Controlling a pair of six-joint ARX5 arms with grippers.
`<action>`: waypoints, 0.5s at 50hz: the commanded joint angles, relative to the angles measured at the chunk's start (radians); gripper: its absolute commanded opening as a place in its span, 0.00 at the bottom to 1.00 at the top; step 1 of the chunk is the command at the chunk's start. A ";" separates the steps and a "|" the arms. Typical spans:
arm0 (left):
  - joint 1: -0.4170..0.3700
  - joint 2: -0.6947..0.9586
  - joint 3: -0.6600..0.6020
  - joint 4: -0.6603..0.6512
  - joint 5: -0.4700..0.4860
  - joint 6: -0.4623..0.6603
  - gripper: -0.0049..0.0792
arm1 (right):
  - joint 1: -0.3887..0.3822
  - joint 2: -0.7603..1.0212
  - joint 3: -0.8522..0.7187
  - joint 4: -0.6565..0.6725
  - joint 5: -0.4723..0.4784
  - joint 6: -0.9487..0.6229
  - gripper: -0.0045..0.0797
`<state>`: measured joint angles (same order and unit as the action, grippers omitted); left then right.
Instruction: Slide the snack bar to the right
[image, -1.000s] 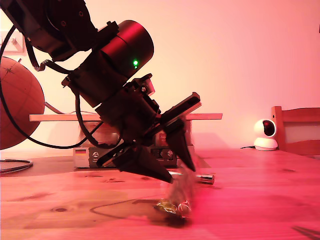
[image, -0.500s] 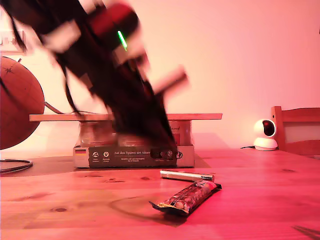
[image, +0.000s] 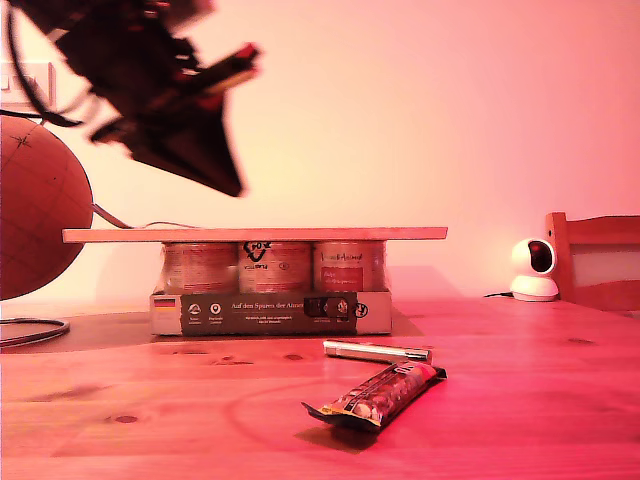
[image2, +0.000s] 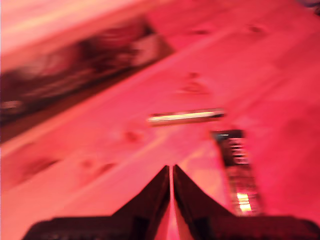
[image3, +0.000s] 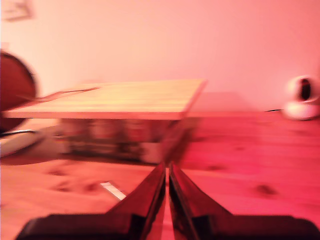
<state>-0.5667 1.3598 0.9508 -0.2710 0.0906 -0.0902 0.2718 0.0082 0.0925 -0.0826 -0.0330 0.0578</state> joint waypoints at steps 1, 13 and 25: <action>0.015 -0.032 -0.013 0.005 0.000 0.022 0.06 | -0.020 -0.005 0.013 0.010 0.007 -0.005 0.04; 0.072 -0.130 -0.108 0.026 0.006 0.046 0.06 | -0.103 -0.005 0.014 -0.033 -0.061 0.007 0.04; 0.178 -0.270 -0.234 0.089 0.019 0.046 0.06 | -0.166 -0.005 0.014 -0.072 -0.131 0.040 0.04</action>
<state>-0.4080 1.1297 0.7471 -0.2039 0.1040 -0.0486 0.1165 0.0082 0.0937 -0.1600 -0.1452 0.0856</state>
